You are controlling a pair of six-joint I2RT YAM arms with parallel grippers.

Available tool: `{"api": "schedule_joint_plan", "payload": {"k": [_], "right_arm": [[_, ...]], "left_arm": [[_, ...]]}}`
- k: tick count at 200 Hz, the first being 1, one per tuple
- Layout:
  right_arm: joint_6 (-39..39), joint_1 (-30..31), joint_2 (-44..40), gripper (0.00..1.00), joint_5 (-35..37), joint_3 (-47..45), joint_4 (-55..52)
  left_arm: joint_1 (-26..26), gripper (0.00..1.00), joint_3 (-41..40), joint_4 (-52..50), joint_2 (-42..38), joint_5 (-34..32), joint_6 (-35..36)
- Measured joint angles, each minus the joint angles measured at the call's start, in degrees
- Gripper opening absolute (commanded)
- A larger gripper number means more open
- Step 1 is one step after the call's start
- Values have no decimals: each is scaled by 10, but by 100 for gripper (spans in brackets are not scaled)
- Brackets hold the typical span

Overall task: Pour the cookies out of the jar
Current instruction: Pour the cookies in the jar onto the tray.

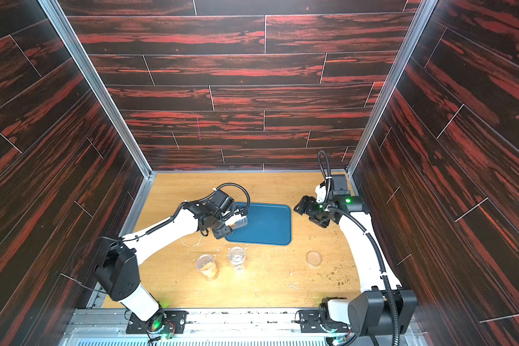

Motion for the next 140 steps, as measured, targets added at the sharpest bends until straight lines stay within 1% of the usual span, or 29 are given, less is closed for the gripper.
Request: {"api": "schedule_joint_plan", "payload": {"k": [58, 78, 104, 140], "right_arm": [[7, 0, -13, 77, -18, -35, 0], [10, 0, -24, 77, -29, -42, 4], [13, 0, -36, 77, -46, -58, 8], [14, 5, -40, 77, -56, -68, 12]], "left_arm": [[4, 3, 58, -12, 44, -16, 17], [3, 3, 71, -35, 61, -18, 13], [-6, 2, 98, -65, 90, -30, 3], [-31, 3, 143, -111, 119, -56, -14]]}}
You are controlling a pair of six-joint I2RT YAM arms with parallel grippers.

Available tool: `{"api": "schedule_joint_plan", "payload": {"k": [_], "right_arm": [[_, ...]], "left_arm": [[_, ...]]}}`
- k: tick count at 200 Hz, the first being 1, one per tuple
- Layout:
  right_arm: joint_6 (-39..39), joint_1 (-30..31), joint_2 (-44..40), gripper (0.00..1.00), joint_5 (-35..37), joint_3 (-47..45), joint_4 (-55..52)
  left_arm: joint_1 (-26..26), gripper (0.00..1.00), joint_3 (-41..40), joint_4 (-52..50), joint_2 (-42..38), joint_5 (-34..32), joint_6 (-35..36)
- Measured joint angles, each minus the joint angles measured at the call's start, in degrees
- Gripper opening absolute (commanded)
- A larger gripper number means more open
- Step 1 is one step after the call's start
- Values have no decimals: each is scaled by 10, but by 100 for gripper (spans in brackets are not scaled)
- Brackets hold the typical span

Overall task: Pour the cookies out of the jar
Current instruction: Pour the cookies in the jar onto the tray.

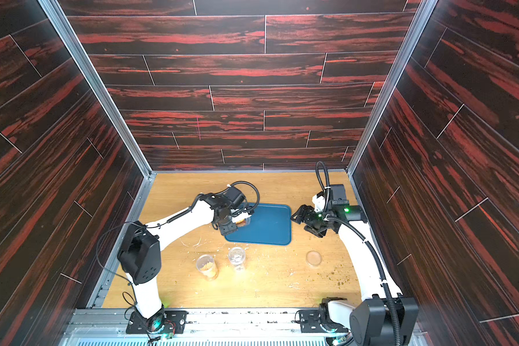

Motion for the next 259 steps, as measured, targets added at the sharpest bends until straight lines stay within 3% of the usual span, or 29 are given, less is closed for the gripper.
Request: {"api": "schedule_joint_plan", "payload": {"k": [73, 111, 227, 259], "right_arm": [[0, 8, -6, 77, -8, -13, 10], [2, 8, -9, 77, -9, -21, 12], [21, 8, -9, 76, -27, -30, 37], [24, 8, -9, 77, -32, -38, 43]], "left_arm": [[-21, 2, 18, -53, 9, -42, -14], [-24, 5, 37, -61, 9, -20, -11], [-37, 1, 29, -92, 5, -63, -17], [-38, 2, 116, -89, 2, -38, -30]]}}
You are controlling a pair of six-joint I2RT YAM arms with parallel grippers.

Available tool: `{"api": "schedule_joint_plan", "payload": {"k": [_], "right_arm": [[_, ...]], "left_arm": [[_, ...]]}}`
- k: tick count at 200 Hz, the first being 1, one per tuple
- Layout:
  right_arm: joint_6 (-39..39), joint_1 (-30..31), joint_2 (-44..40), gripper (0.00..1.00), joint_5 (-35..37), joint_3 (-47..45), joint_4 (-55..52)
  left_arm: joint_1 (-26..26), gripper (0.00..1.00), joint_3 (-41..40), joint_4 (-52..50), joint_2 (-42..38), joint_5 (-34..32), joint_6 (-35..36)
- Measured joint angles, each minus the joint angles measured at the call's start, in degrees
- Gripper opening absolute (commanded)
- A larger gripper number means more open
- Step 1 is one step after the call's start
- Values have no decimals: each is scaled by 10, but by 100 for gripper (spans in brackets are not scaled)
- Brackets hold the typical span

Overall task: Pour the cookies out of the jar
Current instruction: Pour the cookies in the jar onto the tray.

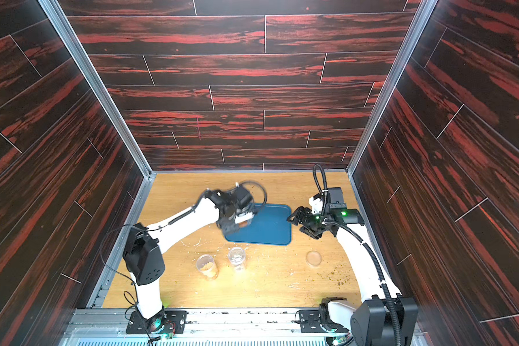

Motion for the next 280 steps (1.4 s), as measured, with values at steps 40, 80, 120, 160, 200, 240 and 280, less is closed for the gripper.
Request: {"api": "schedule_joint_plan", "payload": {"k": [40, 80, 120, 160, 200, 240, 280], "right_arm": [[2, 0, 0, 76, -1, -10, 5], [2, 0, 0, 76, -2, -13, 6], [2, 0, 0, 76, -3, -14, 6], [2, 0, 0, 77, -4, -15, 8], [2, 0, 0, 76, -6, -15, 8], [2, 0, 0, 77, -7, -15, 8], [2, 0, 0, 76, -10, -15, 9]], "left_arm": [[-14, 2, -40, 17, -25, 24, 3], [-20, 4, -48, 3, -9, 22, 14], [-25, 5, -48, -6, 0, 12, 16], [-27, 5, -49, -11, 2, -34, 27], [-26, 3, -58, -21, 22, -57, 22], [-19, 4, -40, -19, 39, -58, 13], [-18, 5, -26, -12, 41, -57, 10]]}}
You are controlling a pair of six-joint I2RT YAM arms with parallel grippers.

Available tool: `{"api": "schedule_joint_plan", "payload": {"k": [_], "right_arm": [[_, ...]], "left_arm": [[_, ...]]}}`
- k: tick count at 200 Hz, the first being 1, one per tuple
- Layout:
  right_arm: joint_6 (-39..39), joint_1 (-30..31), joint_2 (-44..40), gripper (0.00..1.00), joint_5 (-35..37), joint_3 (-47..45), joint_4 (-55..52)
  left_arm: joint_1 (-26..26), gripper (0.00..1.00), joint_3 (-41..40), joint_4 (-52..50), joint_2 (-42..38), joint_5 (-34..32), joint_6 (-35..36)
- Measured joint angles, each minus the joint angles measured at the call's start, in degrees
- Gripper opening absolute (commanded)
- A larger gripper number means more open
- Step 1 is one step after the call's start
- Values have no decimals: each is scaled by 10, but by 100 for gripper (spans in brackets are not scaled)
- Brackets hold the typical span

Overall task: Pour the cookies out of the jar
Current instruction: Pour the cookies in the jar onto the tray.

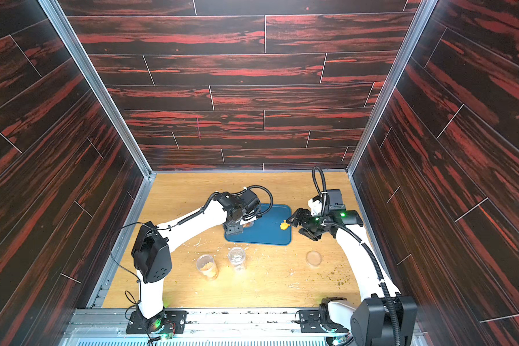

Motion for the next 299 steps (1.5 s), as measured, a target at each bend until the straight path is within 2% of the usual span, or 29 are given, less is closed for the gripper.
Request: {"api": "schedule_joint_plan", "payload": {"k": [40, 80, 100, 129, 209, 264, 299], "right_arm": [[0, 0, 0, 76, -3, 0, 1], [0, 0, 0, 76, -6, 0, 5], [0, 0, 0, 76, -7, -2, 7], [3, 0, 0, 76, -8, -8, 12], [7, 0, 0, 76, -11, -9, 17], [6, 0, 0, 76, -10, -10, 17], [6, 0, 0, 76, -10, -13, 16]], "left_arm": [[-3, 8, 5, -19, 15, 3, -5], [-8, 5, 2, -14, 14, -2, -5], [-13, 9, 25, -8, 10, 1, -3], [-17, 7, -5, 9, -9, 1, 7], [-22, 9, 15, 13, -2, -3, 16], [-27, 9, 9, 3, -3, -14, 19], [-24, 9, -22, 7, -10, -14, 11]]}}
